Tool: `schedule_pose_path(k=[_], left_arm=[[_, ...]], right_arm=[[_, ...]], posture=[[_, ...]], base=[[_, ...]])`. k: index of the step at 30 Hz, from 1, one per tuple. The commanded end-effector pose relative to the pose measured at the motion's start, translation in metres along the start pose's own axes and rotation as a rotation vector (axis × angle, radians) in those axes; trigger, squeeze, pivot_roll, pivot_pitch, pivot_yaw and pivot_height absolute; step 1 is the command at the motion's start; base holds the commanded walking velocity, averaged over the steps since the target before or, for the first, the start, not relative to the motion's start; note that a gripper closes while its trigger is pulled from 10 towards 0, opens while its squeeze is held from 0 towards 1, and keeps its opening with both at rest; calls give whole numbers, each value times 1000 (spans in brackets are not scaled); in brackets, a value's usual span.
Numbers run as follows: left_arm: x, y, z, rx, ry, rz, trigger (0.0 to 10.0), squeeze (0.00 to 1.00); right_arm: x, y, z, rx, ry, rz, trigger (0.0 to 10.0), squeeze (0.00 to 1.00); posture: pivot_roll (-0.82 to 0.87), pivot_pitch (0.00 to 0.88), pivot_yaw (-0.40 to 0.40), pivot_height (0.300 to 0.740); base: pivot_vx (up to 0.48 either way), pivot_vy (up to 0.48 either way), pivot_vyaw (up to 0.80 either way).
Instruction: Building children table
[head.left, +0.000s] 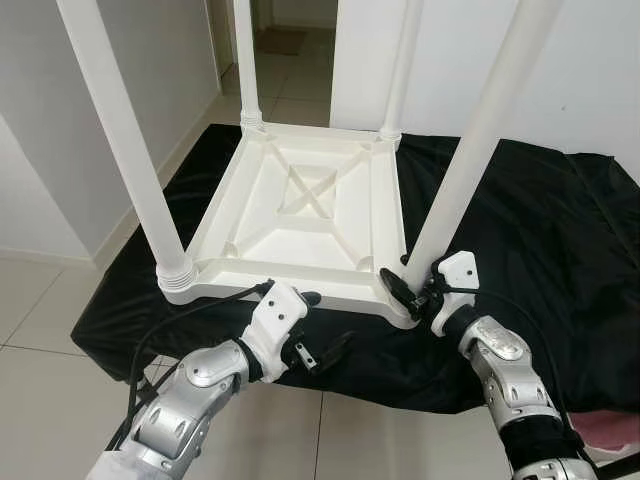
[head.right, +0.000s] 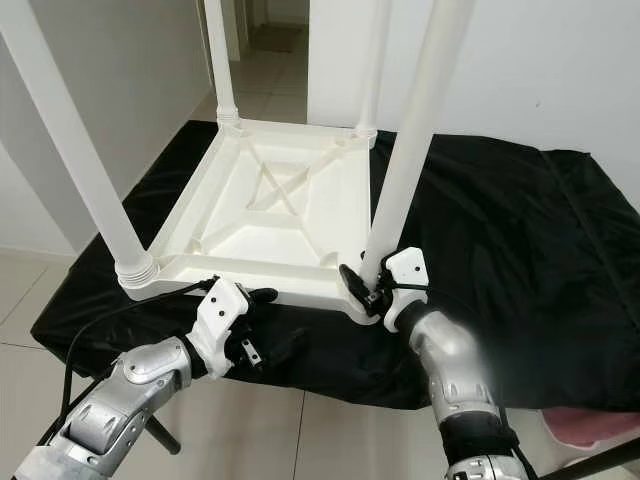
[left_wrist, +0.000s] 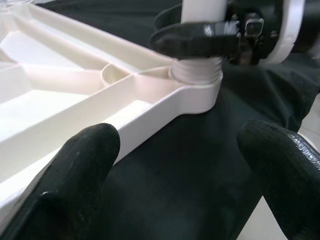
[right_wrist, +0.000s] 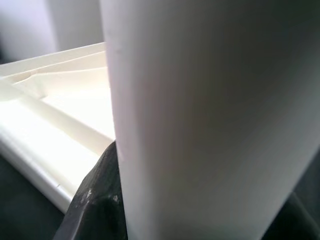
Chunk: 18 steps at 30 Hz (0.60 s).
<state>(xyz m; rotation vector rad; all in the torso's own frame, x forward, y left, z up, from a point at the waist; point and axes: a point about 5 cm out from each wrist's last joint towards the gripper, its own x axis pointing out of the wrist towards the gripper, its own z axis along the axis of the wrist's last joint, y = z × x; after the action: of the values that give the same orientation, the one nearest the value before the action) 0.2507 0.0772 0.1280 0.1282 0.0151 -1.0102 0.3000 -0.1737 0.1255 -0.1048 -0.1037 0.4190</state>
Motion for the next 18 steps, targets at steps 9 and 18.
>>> schedule_pose_path(k=[9,18], left_arm=[[2,-4,2,20,-4,-60,10000,0],[1,-1,2,24,-2,-55,10000,0]], right_arm=[[-10,15,1,33,28,-243,10000,0],[-17,31,-7,131,109,-566,10000,0]], posture=[[-42,9,-2,740],[-33,11,-6,740]], base=[[0,0,0],[0,0,0]])
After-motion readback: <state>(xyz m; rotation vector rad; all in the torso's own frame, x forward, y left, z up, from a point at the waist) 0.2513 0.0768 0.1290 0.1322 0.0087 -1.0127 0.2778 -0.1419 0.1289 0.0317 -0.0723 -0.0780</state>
